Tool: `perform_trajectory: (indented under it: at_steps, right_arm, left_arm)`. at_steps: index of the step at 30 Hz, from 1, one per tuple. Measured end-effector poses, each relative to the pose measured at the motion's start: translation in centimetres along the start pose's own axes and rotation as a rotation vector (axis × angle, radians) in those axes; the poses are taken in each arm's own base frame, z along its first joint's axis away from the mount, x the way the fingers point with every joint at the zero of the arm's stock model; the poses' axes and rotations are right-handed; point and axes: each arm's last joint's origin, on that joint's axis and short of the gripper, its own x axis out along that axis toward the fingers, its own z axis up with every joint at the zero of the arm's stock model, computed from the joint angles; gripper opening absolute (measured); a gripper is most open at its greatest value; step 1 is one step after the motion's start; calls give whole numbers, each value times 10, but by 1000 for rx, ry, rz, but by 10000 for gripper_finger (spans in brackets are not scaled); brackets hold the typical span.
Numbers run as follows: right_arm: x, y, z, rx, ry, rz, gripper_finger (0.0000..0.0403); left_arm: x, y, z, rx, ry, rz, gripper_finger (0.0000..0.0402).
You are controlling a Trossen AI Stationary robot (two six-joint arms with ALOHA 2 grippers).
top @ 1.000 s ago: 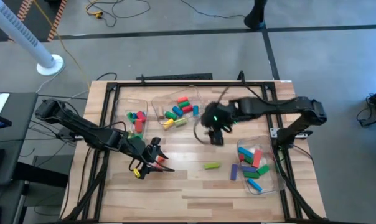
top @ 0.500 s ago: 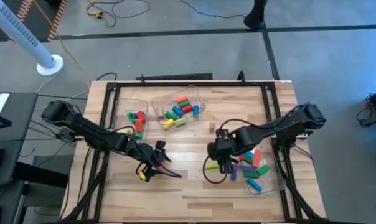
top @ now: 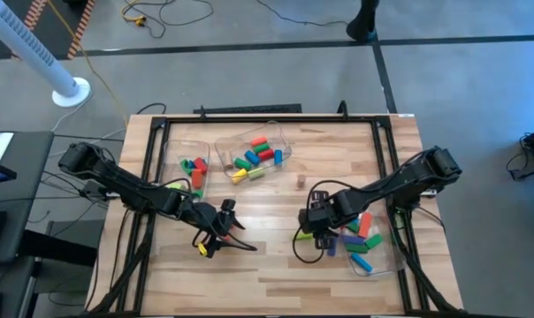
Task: Sort blocks by size
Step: Put the light green rectangular block into the right transparent bin
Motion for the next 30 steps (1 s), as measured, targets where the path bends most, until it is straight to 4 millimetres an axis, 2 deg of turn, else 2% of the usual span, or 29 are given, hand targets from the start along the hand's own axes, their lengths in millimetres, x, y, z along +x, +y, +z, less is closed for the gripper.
perform_trajectory:
  at_steps: [4, 11, 18, 23, 30]
  right_arm:
    - [13, 0, -7, 2, -14, 12, 240]
    - [22, -1, -13, 18, -20, 15, 240]
    - [40, 2, -11, 7, -54, 50, 240]
    - [54, 4, -13, 1, -13, 82, 240]
    - [56, 7, -9, -2, -52, 95, 240]
  left_arm:
    - [0, 0, 1, 1, -12, 1, 267]
    - [0, 0, 3, -1, -27, 6, 267]
    - [0, 1, 4, -5, -45, 34, 267]
    - [0, 1, 5, -12, -51, 34, 267]
    - [0, 1, 7, -13, -67, 35, 267]
